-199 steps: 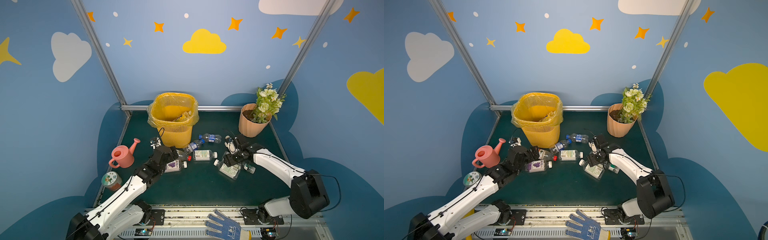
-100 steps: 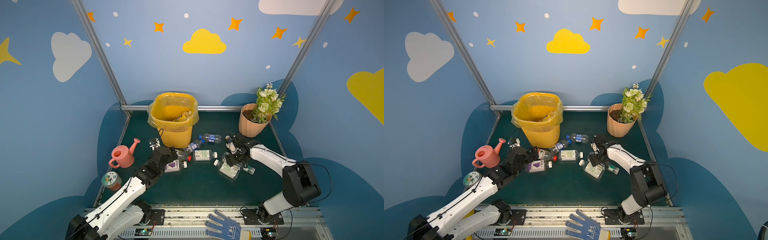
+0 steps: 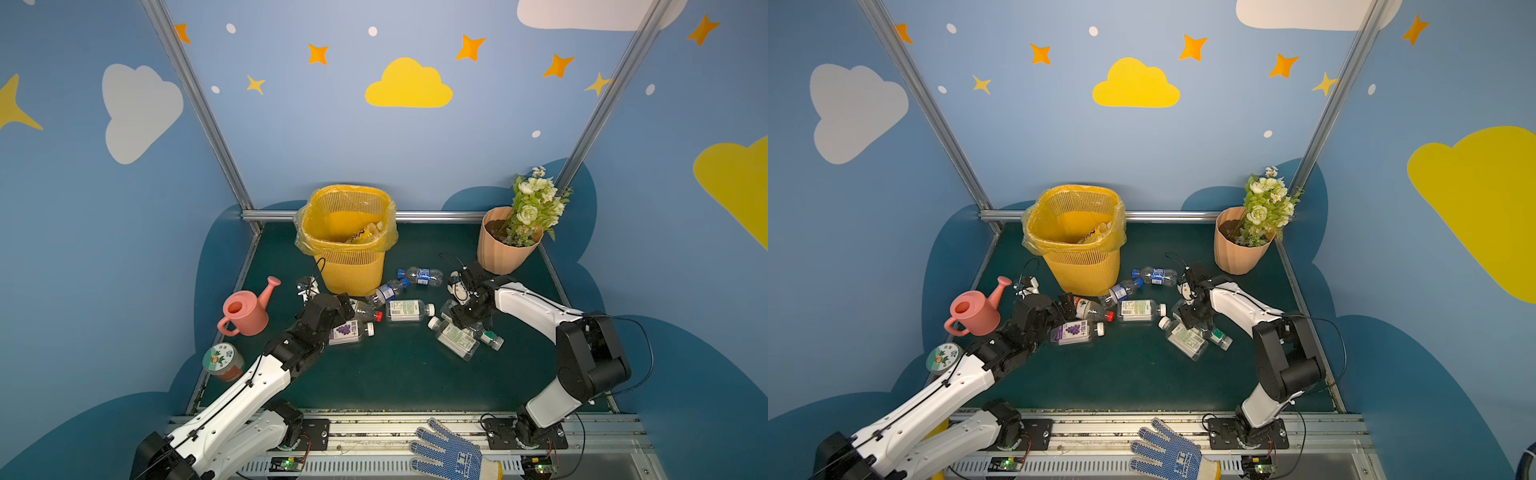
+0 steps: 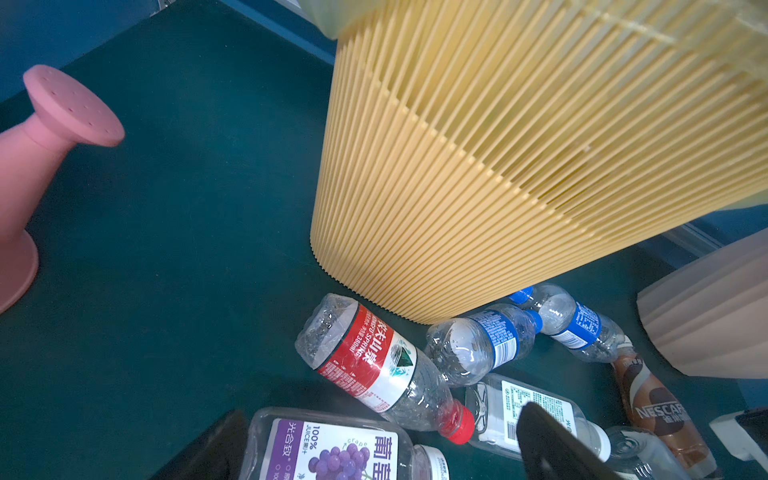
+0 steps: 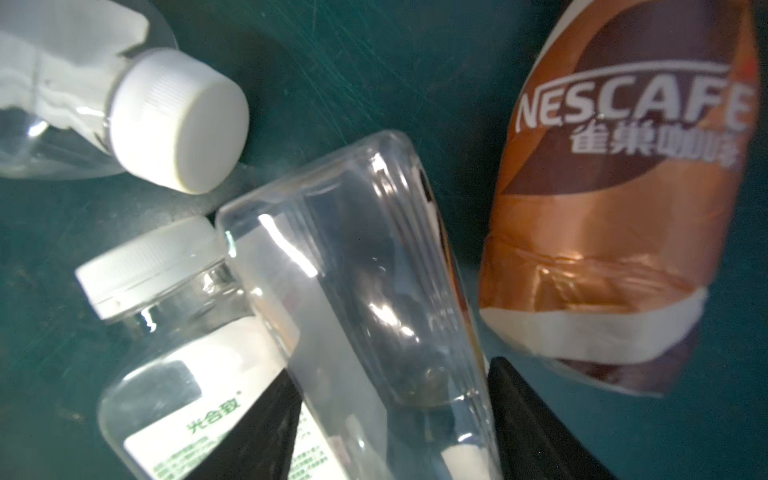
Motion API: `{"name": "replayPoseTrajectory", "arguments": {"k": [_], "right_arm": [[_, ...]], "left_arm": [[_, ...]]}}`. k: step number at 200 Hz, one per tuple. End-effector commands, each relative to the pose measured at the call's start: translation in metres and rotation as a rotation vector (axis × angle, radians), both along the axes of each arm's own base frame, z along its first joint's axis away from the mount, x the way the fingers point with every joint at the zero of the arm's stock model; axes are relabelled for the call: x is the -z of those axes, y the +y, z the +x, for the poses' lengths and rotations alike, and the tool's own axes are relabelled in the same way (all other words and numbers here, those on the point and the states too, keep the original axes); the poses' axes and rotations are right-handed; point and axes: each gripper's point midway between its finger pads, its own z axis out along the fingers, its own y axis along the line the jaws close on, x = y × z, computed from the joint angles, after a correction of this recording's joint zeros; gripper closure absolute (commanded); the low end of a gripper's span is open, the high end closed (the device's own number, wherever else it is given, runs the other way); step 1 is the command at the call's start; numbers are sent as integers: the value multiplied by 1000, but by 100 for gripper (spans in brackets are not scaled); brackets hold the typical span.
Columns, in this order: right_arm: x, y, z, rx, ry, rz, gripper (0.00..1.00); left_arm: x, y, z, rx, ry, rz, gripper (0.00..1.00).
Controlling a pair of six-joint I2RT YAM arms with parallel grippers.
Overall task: Throw the plastic bottles in the bin
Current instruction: 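Close the right gripper on the large clear flat bottle, then lift the clear flat bottle with the right gripper toward the bin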
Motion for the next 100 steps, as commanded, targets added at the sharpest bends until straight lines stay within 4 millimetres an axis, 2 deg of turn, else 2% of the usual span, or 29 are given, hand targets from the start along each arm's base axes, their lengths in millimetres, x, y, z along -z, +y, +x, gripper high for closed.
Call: {"name": "replayPoseTrajectory", "arguments": {"k": [1, 31, 76, 87, 100], "right_arm": [[12, 3, -8, -29, 67, -11, 32], [18, 6, -7, -35, 85, -11, 28], [22, 11, -6, -45, 101, -2, 28], [21, 13, -6, -50, 105, 4, 31], [21, 14, -6, -52, 108, 10, 40]], "left_arm": [[7, 7, -5, -20, 15, 19, 0], [8, 6, -5, -21, 20, 22, 0], [8, 6, -3, -21, 22, 26, 0], [8, 6, -3, -22, 23, 27, 0], [8, 5, -2, -21, 24, 27, 0]]}}
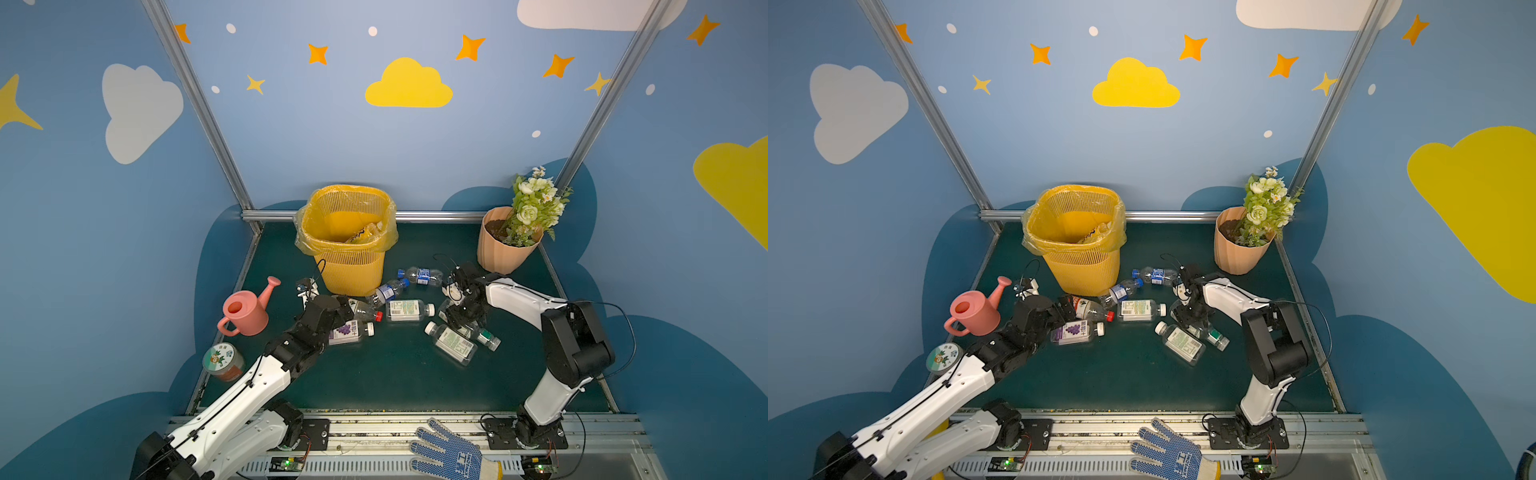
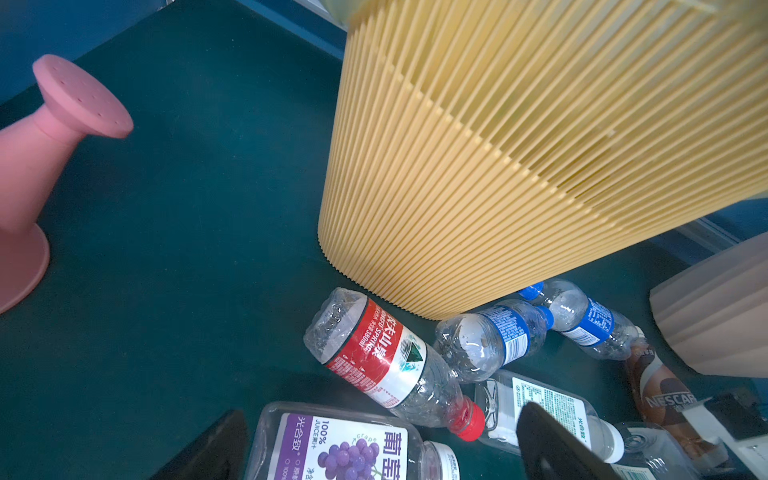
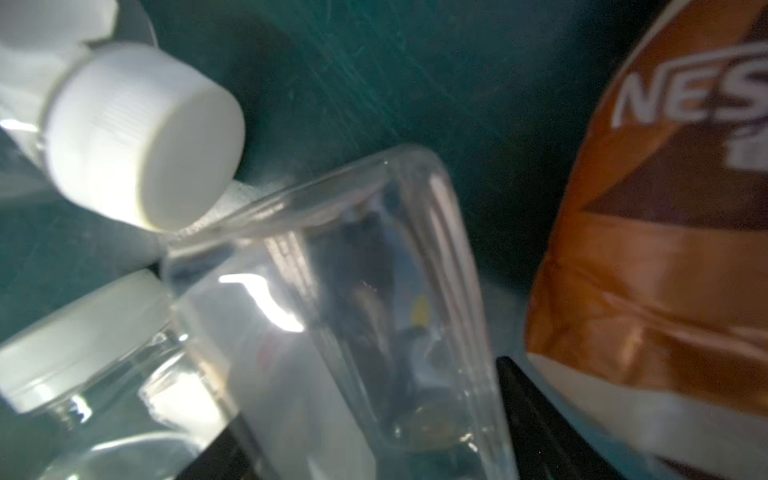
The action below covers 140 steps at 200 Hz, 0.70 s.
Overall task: Throw the plastic bottles in the bin
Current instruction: 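Lift the clear flat bottle with the right gripper toward the bin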
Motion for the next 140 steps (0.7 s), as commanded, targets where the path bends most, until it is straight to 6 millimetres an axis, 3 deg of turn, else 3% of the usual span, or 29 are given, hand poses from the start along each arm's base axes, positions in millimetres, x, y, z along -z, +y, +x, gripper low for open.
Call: {"name": "replayPoseTrajectory", "arguments": {"k": [1, 43, 76, 108, 140], "right_arm": [[-1, 5, -9, -20, 41, 19, 40], [-15, 6, -5, -15, 1, 37, 44], [-43, 11, 3, -15, -78, 74, 49], [-84, 17, 13, -17, -198, 137, 53], [-149, 23, 24, 4, -383, 267, 52]], "left_arm": [[2, 3, 0, -16, 9, 15, 0], [2, 2, 2, -15, 10, 20, 0], [3, 1, 3, -13, 15, 23, 0], [7, -1, 3, -4, 28, 30, 0], [12, 1, 2, -4, 41, 42, 0]]}}
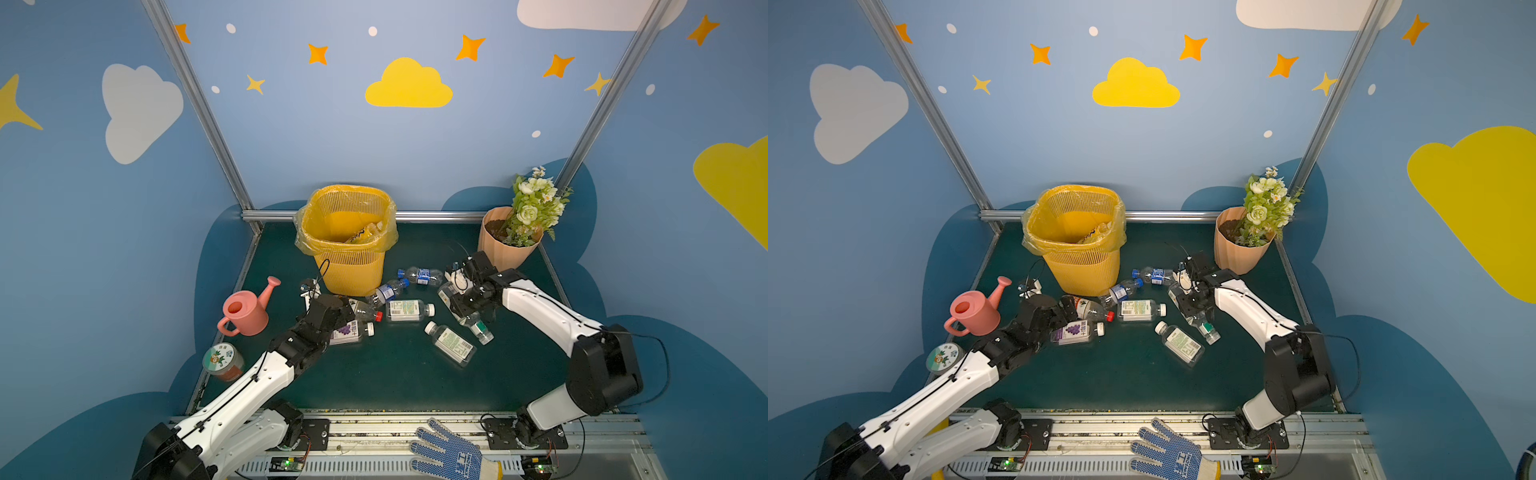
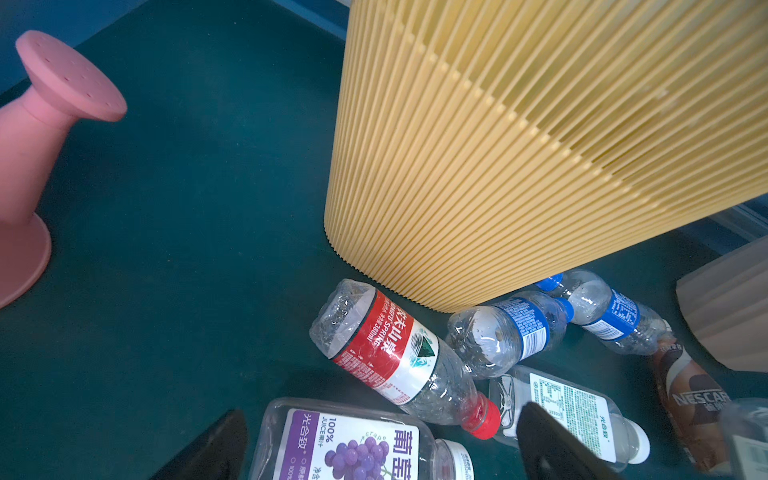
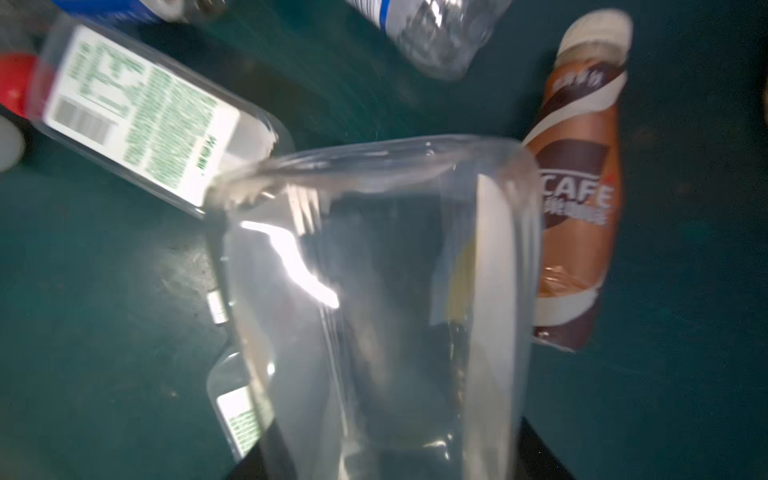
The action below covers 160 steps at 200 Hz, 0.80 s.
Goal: Throw the plastic bottles in the bin
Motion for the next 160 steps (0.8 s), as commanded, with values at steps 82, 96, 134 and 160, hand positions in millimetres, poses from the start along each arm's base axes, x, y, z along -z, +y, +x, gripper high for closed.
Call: {"name": "replayPoseTrajectory", "arguments": {"k": [82, 96, 134, 160], "right_arm": [[-336, 22, 19, 0, -790, 749, 52], [-374, 29, 16, -25, -844, 887, 53], [-451, 56, 24, -73, -912, 1228, 53], [-460, 112, 49, -154, -818, 1334, 52]], "left_arm": [[7, -2, -1, 13, 21, 7, 0], [7, -2, -2, 15, 20, 7, 0], [10, -2, -5, 16, 18, 0, 0], [10, 0, -6, 7, 7, -10, 0]]}}
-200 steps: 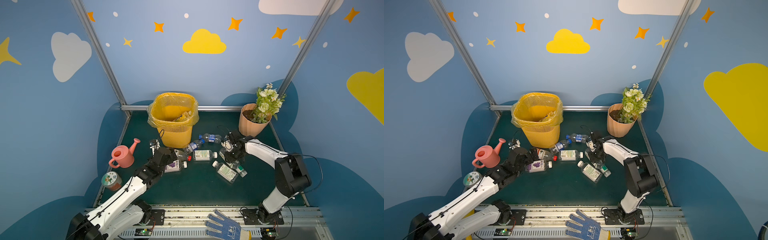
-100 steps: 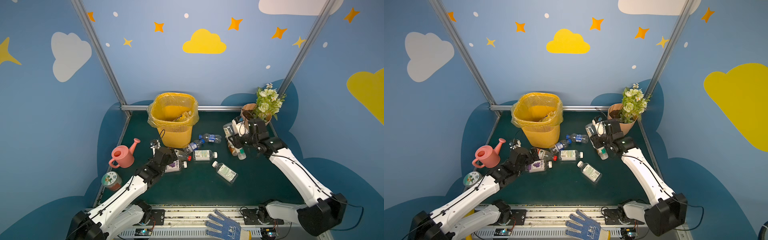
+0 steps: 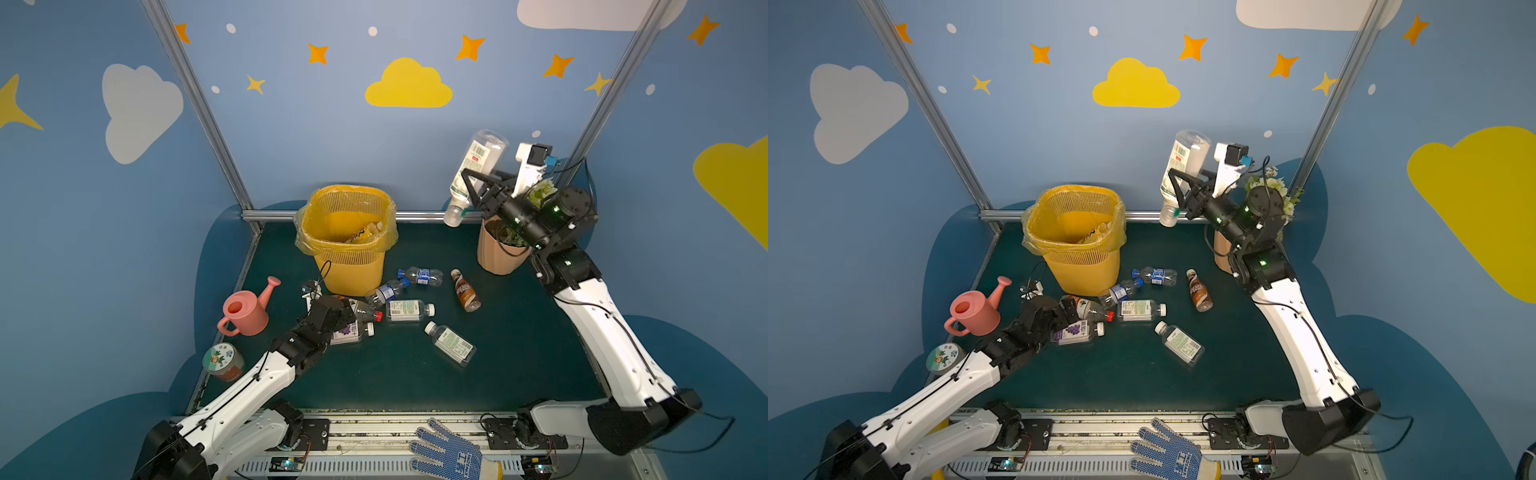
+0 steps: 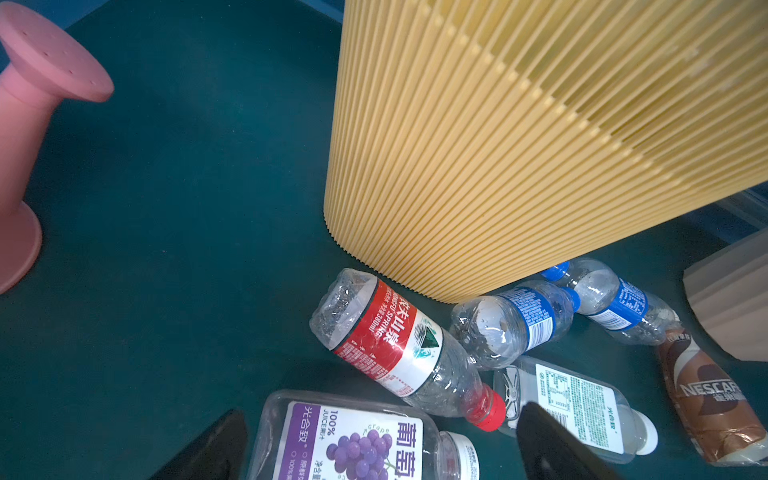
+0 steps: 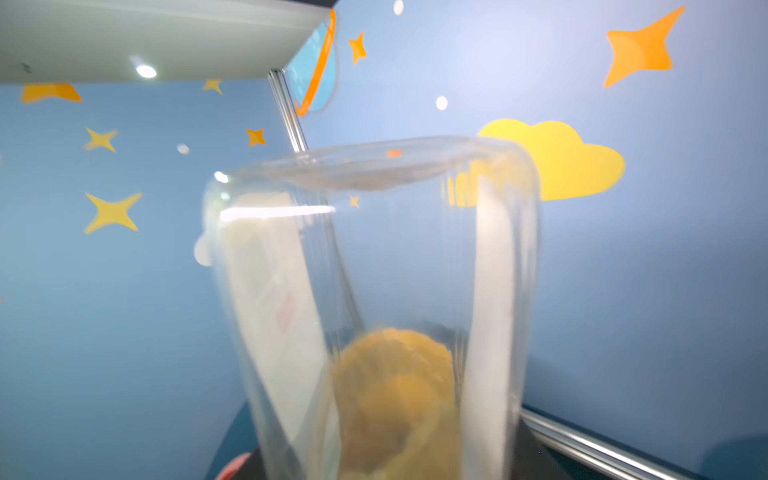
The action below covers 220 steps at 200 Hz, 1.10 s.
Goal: Throw the plastic bottles in the bin
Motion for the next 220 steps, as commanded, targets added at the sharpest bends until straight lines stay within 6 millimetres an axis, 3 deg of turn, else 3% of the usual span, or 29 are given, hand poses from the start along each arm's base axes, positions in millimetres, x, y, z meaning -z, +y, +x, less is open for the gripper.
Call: {"name": "replayPoseTrajectory", "arguments": {"k": [1, 19, 31, 38, 50, 60, 73, 97, 119, 139, 150, 172, 220], "right_arm": [[-23, 49, 7, -178, -19, 120, 51], [-1, 116, 27, -325, 56, 39, 48], [34, 168, 37, -458, 137, -72, 46], [51, 188, 43, -508, 186, -112, 44], [66, 204, 52, -535, 233, -138, 37], [76, 206, 64, -517, 260, -142, 24], [69, 197, 71, -494, 250, -127, 12], [39, 165, 68, -403, 172, -132, 7], [5, 130, 43, -327, 74, -144, 6], [-6, 105, 20, -274, 22, -178, 6], [-2, 91, 13, -229, 20, -203, 6], [27, 57, 15, -116, 74, -221, 5], [137, -24, 24, 111, 314, -231, 5]], "left_arm": [[1, 2, -3, -5, -10, -10, 0], [0, 1, -3, -2, -14, -15, 0], [-1, 0, -2, 1, -16, -18, 0], [-1, -1, -2, 5, -15, -18, 0], [-1, -2, -2, 9, -8, -18, 0], [-2, -2, -3, 10, -5, -22, 0], [-3, -1, -6, 9, -7, -26, 0], [-6, 3, -10, 0, -29, -25, 0], [-8, 6, -12, -2, -36, -11, 0], [-13, 2, -10, 23, -52, 2, 0], [-16, -4, -9, 52, -64, 19, 0], [-24, -25, -6, 151, -86, 84, 0], [-28, -95, -4, 468, -78, 315, 0]]}}
